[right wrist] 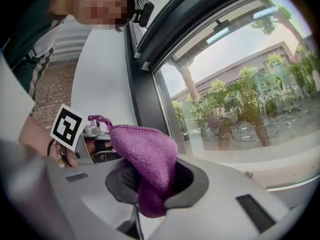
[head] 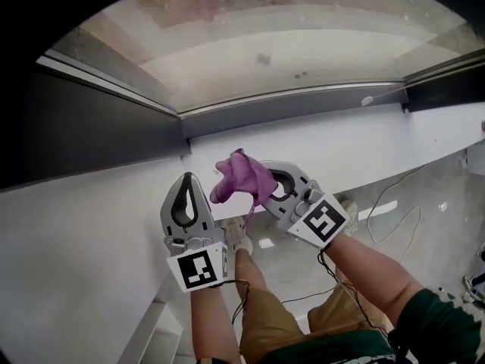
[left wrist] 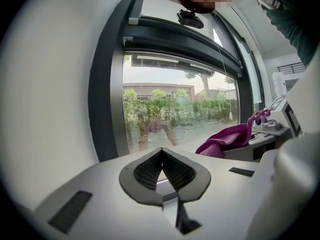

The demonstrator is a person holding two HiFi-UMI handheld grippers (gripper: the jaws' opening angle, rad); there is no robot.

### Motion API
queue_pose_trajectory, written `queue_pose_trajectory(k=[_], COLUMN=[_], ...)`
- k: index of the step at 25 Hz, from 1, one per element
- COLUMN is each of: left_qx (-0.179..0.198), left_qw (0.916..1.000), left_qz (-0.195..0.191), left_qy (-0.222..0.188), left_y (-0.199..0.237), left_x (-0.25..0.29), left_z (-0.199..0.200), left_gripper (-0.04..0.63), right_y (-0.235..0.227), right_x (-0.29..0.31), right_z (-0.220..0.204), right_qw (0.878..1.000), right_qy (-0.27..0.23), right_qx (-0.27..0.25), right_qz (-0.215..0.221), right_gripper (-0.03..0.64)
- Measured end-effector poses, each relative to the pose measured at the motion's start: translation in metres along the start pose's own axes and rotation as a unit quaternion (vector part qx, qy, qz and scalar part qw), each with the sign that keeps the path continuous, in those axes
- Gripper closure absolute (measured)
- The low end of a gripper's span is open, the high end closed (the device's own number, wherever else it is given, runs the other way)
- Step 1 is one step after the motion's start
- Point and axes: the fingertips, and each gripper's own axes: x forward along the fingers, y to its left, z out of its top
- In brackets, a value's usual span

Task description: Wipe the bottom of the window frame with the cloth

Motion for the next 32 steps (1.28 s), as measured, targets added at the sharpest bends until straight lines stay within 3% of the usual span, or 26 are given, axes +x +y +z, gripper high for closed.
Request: queue_pose_trajectory(k=[4, 10, 17, 32], left_qx=[0.020, -0.042, -0.080, -0.095], left_qw=[0.9997, 0.9970, 0.9932, 0.9915], left_qz=[0.014, 0.054, 0.064, 0.051], left_qy=[-0.006, 0.036, 0.055, 0.072], left_y=[0.004, 0.029, 0.028, 0.040], left_x=[0.013, 0.031, 0.037, 0.042], left_z=[-0.021, -0.086, -0.139, -0.169], left_gripper=[0.586, 0.586, 0.586, 0.586], right_y=[-0.021, -0.052, -0.061, -0.056], right_x=[0.015, 0.065, 0.114, 0.177], right_z=[-0.030, -0.085, -0.143, -0.206], right_qw=[1.000, 0.997, 0.992, 0.980], right_qy=[0.016, 0.061, 0.105, 0.164], right_qx=[-0.015, -0.045, -0.067, -0.109], right_qz=[-0.001, -0.028, -0.008, 0.027], right_gripper=[0.531, 0.531, 0.529, 0.529])
